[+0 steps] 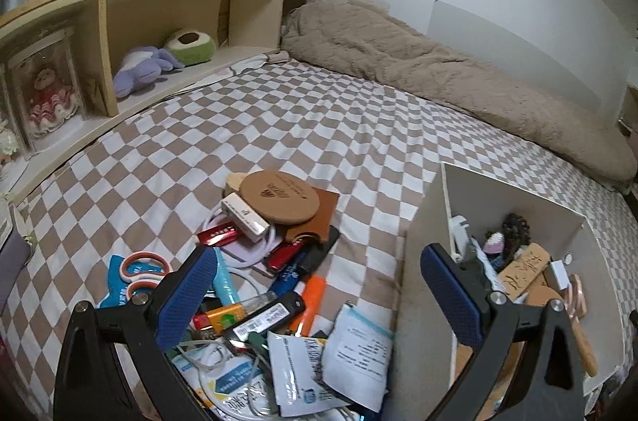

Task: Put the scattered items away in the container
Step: 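Move left tool back to item pile while right tool moves toward lighter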

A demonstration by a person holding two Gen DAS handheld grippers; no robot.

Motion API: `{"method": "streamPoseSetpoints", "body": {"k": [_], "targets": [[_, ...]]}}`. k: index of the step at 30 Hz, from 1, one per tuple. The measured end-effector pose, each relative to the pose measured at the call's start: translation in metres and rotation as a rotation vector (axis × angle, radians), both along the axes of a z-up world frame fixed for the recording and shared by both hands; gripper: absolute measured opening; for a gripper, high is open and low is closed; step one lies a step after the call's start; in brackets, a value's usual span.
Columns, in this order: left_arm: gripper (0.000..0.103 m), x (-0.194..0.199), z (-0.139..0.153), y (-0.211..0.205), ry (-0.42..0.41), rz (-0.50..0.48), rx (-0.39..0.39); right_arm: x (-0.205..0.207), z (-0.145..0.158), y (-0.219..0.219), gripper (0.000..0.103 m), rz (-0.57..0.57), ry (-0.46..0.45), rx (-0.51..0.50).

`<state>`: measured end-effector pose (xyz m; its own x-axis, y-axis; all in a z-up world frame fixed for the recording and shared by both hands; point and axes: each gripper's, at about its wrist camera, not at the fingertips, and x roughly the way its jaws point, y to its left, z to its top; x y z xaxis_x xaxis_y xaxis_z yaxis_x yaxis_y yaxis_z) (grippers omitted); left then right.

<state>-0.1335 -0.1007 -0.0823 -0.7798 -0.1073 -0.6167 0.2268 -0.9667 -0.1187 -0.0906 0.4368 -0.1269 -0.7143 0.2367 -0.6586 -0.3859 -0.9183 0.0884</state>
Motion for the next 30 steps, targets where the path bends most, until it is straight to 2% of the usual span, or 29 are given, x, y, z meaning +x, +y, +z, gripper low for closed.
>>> {"method": "streamPoseSetpoints", "body": {"k": [2, 5, 11, 15, 16, 22, 27, 30], "targets": [[0.103, -0.005, -0.005, -0.004, -0.024, -0.008, 0.020, -0.008, -0.009, 0.002, 0.103, 0.024, -0.042, -0.001], [0.103, -0.010, -0.012, -0.010, -0.053, -0.001, 0.052, -0.016, -0.020, 0.008, 0.103, 0.036, -0.091, -0.056], [0.103, -0.015, -0.018, -0.031, -0.072, 0.070, 0.057, -0.012, -0.026, 0.015, 0.103, 0.059, -0.084, -0.144], [0.103, -0.020, -0.027, -0.053, -0.098, 0.139, 0.058, -0.011, -0.038, 0.026, 0.103, 0.063, -0.119, -0.295], [0.103, -0.021, -0.029, -0.060, -0.105, 0.157, 0.061, -0.012, -0.040, 0.027, 0.103, 0.057, -0.124, -0.306], [0.103, -0.022, -0.047, -0.085, -0.177, 0.258, 0.052, -0.009, -0.043, 0.020, 0.103, 0.049, -0.174, -0.233], [0.103, -0.026, -0.056, -0.079, -0.234, 0.244, 0.033, -0.010, -0.055, 0.011, 0.103, 0.043, -0.300, -0.145], [0.103, -0.027, -0.059, -0.070, -0.268, 0.233, 0.015, -0.010, -0.055, 0.006, 0.103, 0.061, -0.329, -0.110]]}}
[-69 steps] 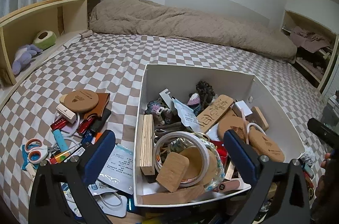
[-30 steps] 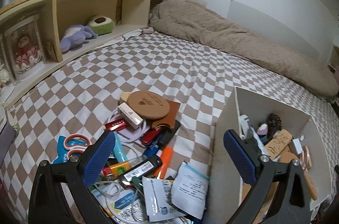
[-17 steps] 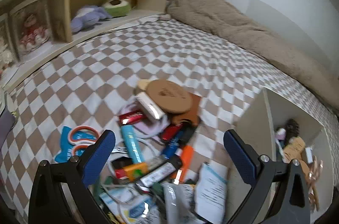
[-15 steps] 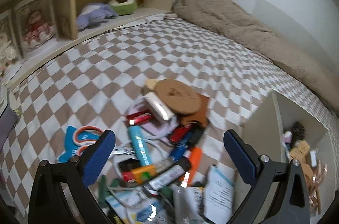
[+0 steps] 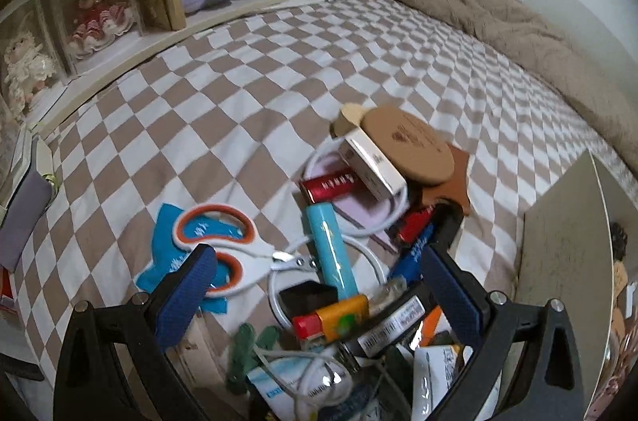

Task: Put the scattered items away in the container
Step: 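Move left tool back to item pile while right tool moves toward lighter, then lower left tool to orange-white scissors while right tool lowers toward lighter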

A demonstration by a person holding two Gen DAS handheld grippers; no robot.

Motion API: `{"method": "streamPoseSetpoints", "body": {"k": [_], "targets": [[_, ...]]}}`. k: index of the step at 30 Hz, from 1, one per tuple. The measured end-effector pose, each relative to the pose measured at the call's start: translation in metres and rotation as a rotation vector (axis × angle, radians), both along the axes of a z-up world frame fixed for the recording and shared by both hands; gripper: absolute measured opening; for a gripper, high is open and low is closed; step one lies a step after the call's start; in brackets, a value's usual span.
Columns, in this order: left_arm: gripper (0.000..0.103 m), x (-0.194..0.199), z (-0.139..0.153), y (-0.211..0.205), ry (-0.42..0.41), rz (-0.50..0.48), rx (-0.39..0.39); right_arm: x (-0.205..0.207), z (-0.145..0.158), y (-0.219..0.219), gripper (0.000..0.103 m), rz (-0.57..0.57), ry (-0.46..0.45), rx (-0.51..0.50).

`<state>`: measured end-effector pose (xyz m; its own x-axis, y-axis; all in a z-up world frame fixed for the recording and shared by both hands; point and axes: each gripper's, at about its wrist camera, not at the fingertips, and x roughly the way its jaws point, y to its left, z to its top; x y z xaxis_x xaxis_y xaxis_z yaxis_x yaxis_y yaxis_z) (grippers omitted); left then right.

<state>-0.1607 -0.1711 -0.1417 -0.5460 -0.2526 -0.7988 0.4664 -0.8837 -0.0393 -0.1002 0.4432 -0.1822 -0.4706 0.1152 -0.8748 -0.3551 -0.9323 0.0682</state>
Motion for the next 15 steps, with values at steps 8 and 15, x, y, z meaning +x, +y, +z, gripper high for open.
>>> {"method": "streamPoseSetpoints", "body": {"k": [8, 15], "targets": [[0.103, 0.004, 0.001, -0.014, -0.008, 0.115, -0.078, 0.012, 0.014, -0.007, 0.103, 0.090, 0.073, 0.051], [0.103, 0.005, -0.009, -0.038, -0.043, 0.209, -0.101, 0.012, 0.020, -0.032, 0.103, 0.279, 0.113, 0.170]]}}
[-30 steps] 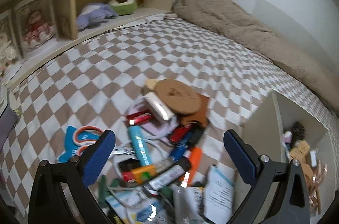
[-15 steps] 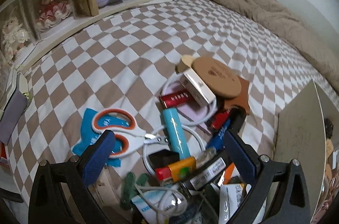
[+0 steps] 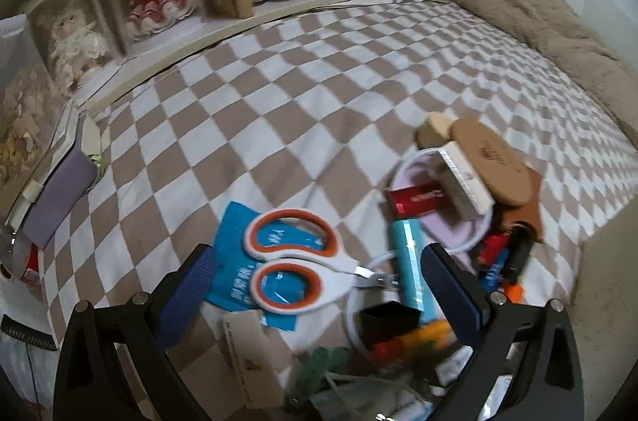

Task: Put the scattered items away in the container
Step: 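Lower left tool to orange-white scissors while right tool lowers toward lighter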

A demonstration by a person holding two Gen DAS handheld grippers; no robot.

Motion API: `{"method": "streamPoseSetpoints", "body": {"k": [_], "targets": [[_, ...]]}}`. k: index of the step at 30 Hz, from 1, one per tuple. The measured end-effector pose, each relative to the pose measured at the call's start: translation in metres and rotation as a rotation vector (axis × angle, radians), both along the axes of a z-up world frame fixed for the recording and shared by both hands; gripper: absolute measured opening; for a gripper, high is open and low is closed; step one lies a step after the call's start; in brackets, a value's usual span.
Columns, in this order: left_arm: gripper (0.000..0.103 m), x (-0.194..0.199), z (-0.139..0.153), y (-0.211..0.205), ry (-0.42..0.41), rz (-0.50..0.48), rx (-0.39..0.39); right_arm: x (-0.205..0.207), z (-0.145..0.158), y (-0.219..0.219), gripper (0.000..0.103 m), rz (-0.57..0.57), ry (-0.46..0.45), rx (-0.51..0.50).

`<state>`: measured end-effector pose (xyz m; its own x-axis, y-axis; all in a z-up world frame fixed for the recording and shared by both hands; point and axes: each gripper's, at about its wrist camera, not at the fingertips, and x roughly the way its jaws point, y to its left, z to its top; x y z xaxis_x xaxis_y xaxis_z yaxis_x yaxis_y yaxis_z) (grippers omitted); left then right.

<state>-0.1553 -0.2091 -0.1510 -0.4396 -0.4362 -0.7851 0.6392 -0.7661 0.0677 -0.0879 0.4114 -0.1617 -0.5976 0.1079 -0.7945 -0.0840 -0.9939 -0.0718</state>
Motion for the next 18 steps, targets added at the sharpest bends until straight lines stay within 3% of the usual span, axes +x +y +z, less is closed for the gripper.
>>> {"method": "streamPoseSetpoints", "body": {"k": [6, 11, 15, 18], "targets": [[0.103, -0.006, -0.009, 0.002, -0.044, -0.019, -0.008, -0.013, -0.006, -0.019, 0.103, 0.116, -0.033, 0.065], [0.103, -0.010, -0.012, 0.004, -0.069, -0.021, -0.061, -0.032, -0.009, -0.021, 0.103, 0.109, -0.050, 0.139], [0.103, -0.008, -0.014, -0.006, -0.058, 0.000, -0.009, -0.035, -0.012, -0.001, 0.103, 0.079, -0.076, 0.027], [0.103, -0.003, -0.010, -0.015, -0.002, 0.030, 0.042, -0.040, -0.018, 0.016, 0.103, 0.048, -0.106, -0.081]]}}
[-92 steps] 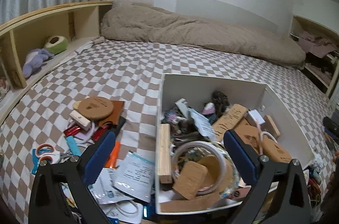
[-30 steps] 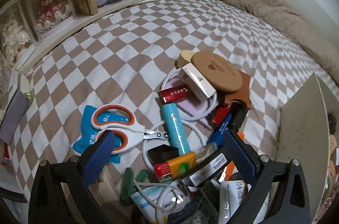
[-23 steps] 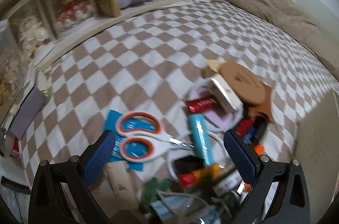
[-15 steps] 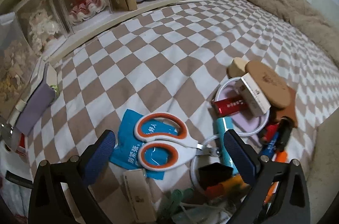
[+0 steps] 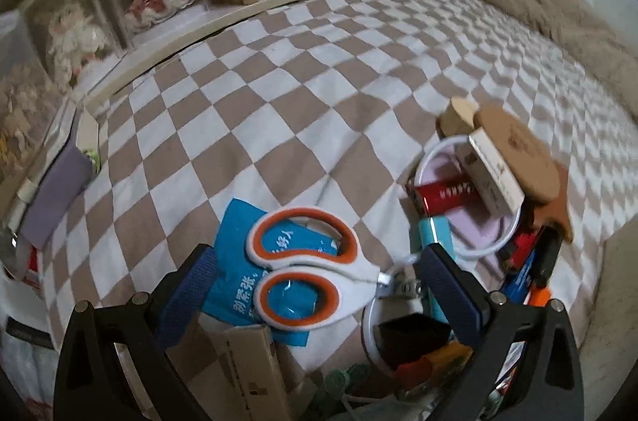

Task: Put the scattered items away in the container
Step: 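Lower left tool to orange-white scissors while right tool lowers toward lighter, then close left tool on white round item while right tool closes on white lighter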

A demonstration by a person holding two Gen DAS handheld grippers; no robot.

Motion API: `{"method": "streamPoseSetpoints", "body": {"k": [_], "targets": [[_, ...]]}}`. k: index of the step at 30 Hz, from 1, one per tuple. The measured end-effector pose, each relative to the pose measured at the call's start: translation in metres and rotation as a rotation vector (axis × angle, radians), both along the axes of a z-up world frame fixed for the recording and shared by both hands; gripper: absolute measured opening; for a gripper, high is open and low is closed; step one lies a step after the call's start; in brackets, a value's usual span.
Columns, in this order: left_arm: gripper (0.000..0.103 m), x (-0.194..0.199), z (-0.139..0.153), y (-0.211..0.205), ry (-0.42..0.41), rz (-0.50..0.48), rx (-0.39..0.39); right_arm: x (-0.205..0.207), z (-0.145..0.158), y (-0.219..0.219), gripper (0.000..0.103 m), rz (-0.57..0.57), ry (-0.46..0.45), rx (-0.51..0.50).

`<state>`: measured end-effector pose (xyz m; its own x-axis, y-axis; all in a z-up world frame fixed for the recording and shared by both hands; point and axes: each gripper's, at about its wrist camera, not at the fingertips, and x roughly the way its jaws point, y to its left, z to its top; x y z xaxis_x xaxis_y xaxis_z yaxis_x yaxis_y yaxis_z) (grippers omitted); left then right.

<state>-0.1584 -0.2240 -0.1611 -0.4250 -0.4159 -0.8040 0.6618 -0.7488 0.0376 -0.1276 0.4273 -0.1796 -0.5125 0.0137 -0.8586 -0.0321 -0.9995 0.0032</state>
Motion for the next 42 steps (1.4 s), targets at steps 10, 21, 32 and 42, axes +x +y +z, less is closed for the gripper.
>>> {"method": "streamPoseSetpoints", "body": {"k": [10, 21, 32, 42], "targets": [[0.103, 0.001, -0.008, -0.022, 0.022, 0.044, 0.114, -0.005, -0.001, 0.007, 0.103, -0.057, -0.015, -0.026], [0.101, -0.007, -0.015, -0.005, -0.054, -0.023, 0.049, 0.000, 0.008, 0.019, 0.083, -0.116, 0.063, -0.084], [0.067, -0.001, -0.007, -0.009, 0.023, -0.065, 0.124, -0.009, 0.007, 0.026, 0.083, -0.206, 0.132, -0.155], [0.053, 0.005, -0.003, -0.011, 0.115, -0.088, 0.251, 0.007, 0.022, 0.029, 0.083, -0.239, 0.198, -0.213]]}}
